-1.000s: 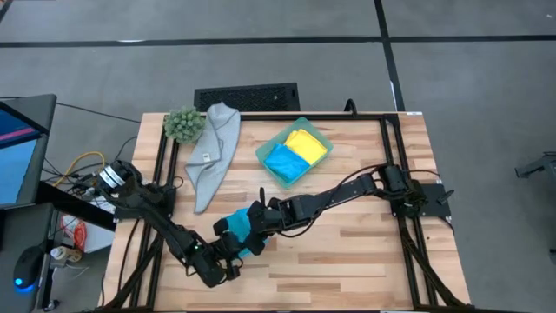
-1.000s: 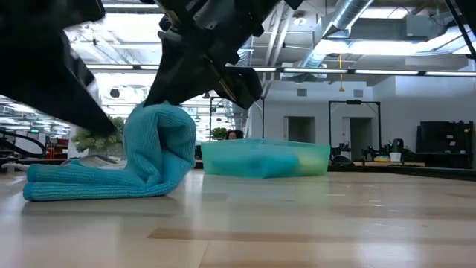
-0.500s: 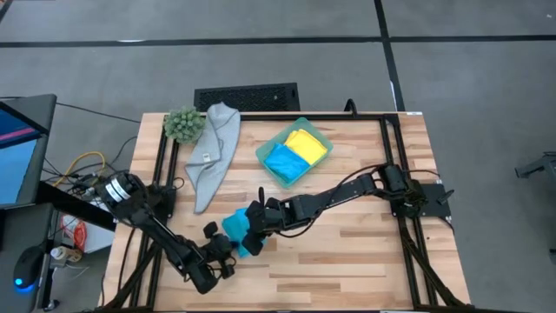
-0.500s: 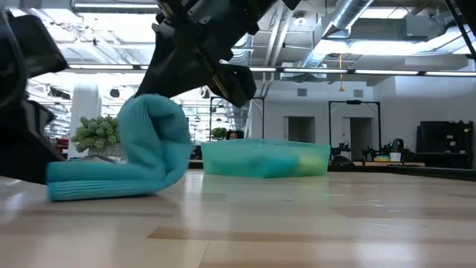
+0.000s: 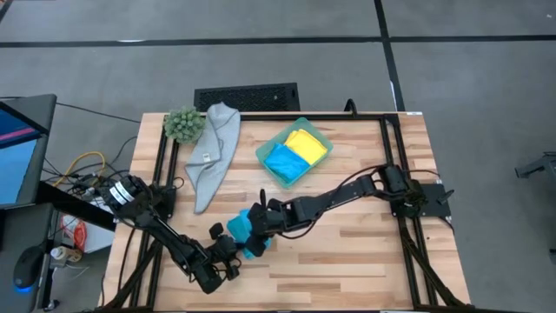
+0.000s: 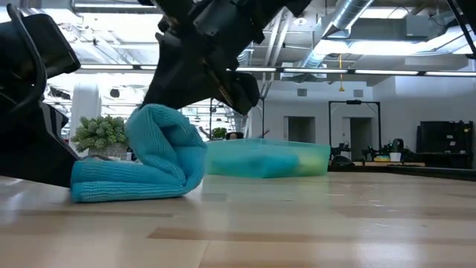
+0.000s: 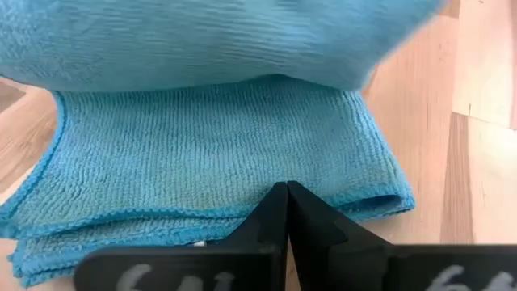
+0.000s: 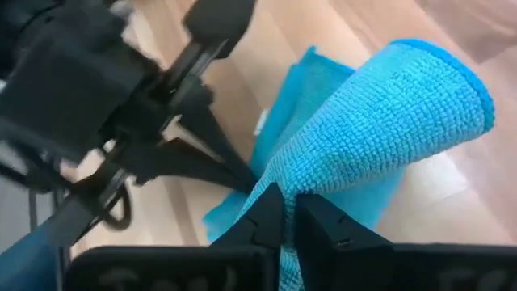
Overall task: Fold microfiber towels
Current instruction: Fold the blue microfiber towel
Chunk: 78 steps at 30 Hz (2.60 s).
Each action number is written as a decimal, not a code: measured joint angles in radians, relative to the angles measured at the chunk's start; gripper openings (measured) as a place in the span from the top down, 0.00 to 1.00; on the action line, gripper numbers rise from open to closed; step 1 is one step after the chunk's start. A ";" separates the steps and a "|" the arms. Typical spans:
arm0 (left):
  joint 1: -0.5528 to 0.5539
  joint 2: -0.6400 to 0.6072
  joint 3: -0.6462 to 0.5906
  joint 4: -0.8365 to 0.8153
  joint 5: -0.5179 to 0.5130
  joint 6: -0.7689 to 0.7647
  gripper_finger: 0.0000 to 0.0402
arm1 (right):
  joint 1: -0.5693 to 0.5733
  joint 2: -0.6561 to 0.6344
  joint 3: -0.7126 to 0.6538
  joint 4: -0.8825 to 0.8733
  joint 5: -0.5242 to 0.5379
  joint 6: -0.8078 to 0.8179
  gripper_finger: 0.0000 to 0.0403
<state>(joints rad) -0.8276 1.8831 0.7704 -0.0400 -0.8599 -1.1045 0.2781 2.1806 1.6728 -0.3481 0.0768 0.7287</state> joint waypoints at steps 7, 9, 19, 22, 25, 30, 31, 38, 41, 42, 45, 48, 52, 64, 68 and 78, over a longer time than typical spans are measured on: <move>0.013 0.002 -0.001 0.019 -0.009 0.001 1.00 | 0.026 0.000 -0.010 0.109 -0.001 -0.032 0.78; 0.018 0.002 -0.001 0.030 -0.009 0.016 1.00 | 0.026 0.000 -0.009 0.129 -0.002 -0.046 0.75; 0.023 0.002 -0.001 0.055 -0.001 0.046 1.00 | 0.022 -0.023 -0.010 0.085 0.030 -0.069 0.59; 0.024 0.002 -0.001 0.056 -0.002 0.046 1.00 | 0.033 -0.037 -0.008 0.035 0.119 -0.064 0.59; 0.024 0.002 -0.001 0.057 -0.007 0.046 1.00 | 0.057 -0.026 -0.009 0.007 0.205 -0.041 0.60; 0.026 0.003 -0.001 0.057 -0.017 0.046 1.00 | 0.085 0.027 -0.010 0.005 0.284 -0.014 0.64; 0.027 0.003 -0.001 0.058 -0.017 0.046 1.00 | 0.089 0.034 -0.009 0.007 0.289 -0.004 0.65; 0.043 0.003 -0.002 0.093 -0.020 0.049 1.00 | 0.118 0.080 -0.007 0.046 0.288 0.023 0.69; 0.053 0.003 -0.001 0.120 -0.019 0.063 1.00 | 0.116 0.094 -0.012 0.031 0.290 0.018 0.69; 0.055 0.003 0.004 0.119 -0.017 0.067 1.00 | 0.114 0.101 -0.012 0.046 0.287 0.017 0.69; 0.058 -0.018 0.027 0.098 0.012 0.090 1.00 | 0.110 0.127 -0.007 0.054 0.280 0.024 0.70; 0.058 -0.062 0.064 0.020 0.064 0.118 1.00 | 0.106 0.133 -0.009 0.054 0.269 0.023 0.69; 0.057 -0.119 0.119 -0.172 0.176 0.099 1.00 | 0.106 0.126 -0.010 0.047 0.295 -0.005 0.70; -0.016 -0.228 0.160 -0.474 -0.148 0.066 1.00 | 0.134 0.094 -0.010 0.053 0.363 -0.031 0.70; 0.011 -0.194 0.066 -0.344 -0.138 0.021 1.00 | 0.173 0.089 -0.008 0.078 0.427 -0.046 0.70; 0.047 -0.112 -0.003 -0.158 -0.061 0.063 1.00 | 0.203 0.158 -0.008 0.119 0.441 -0.061 0.70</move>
<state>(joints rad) -0.7804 1.7706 0.7676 -0.1982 -0.9211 -1.0416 0.4816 2.3382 1.6644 -0.2295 0.5174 0.6678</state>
